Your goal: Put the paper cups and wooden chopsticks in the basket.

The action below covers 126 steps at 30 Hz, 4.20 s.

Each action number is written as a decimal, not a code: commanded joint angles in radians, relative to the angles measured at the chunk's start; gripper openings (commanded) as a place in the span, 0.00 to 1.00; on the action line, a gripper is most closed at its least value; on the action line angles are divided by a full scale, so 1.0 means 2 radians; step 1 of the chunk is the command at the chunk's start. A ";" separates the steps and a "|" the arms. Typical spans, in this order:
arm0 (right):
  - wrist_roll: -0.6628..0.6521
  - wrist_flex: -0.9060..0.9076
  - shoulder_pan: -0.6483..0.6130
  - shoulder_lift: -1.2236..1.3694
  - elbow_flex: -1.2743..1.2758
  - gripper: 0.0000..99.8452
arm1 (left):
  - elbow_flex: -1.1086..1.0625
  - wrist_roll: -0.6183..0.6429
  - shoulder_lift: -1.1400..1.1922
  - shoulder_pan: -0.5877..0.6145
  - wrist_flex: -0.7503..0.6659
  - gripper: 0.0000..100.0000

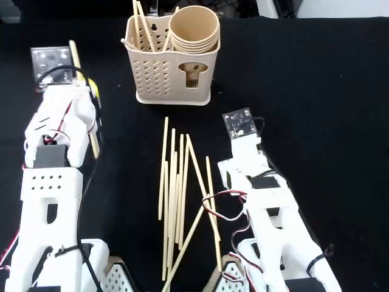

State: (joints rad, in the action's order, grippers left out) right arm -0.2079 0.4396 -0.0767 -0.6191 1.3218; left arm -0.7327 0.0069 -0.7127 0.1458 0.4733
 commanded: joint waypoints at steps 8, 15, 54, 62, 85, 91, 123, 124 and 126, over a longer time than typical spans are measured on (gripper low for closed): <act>-0.001 -0.011 -0.005 -0.010 -0.003 0.19 | 0.118 0.011 -0.011 -0.039 -0.145 0.03; -0.001 -0.011 -0.005 -0.010 -0.003 0.19 | 0.168 0.011 0.018 -0.079 -0.254 0.03; 0.000 -0.022 -0.005 -0.009 -0.002 0.19 | 0.099 0.011 0.186 -0.122 -0.278 0.12; -0.001 -0.025 -0.005 -0.009 0.002 0.19 | 0.100 0.008 0.172 -0.122 -0.278 0.12; 0.000 -0.021 -0.005 -0.010 0.005 0.19 | -0.122 0.011 0.012 -0.155 0.229 0.20; -0.001 0.022 -0.005 -0.012 -0.013 0.19 | -0.158 0.006 0.014 -0.132 0.222 0.20; -0.001 0.248 -0.221 0.198 -0.162 0.29 | -0.277 0.008 0.010 -0.020 0.025 0.20; -0.001 0.248 -0.224 0.199 -0.163 0.27 | -0.277 0.008 0.010 -0.020 0.025 0.20; 0.001 0.246 -0.234 0.199 -0.165 0.21 | -0.277 0.008 0.010 -0.020 0.025 0.20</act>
State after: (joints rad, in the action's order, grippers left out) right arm -0.2094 0.9490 -0.5140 -0.2371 1.0134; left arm -1.2912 0.0207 -0.6836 0.0982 0.5424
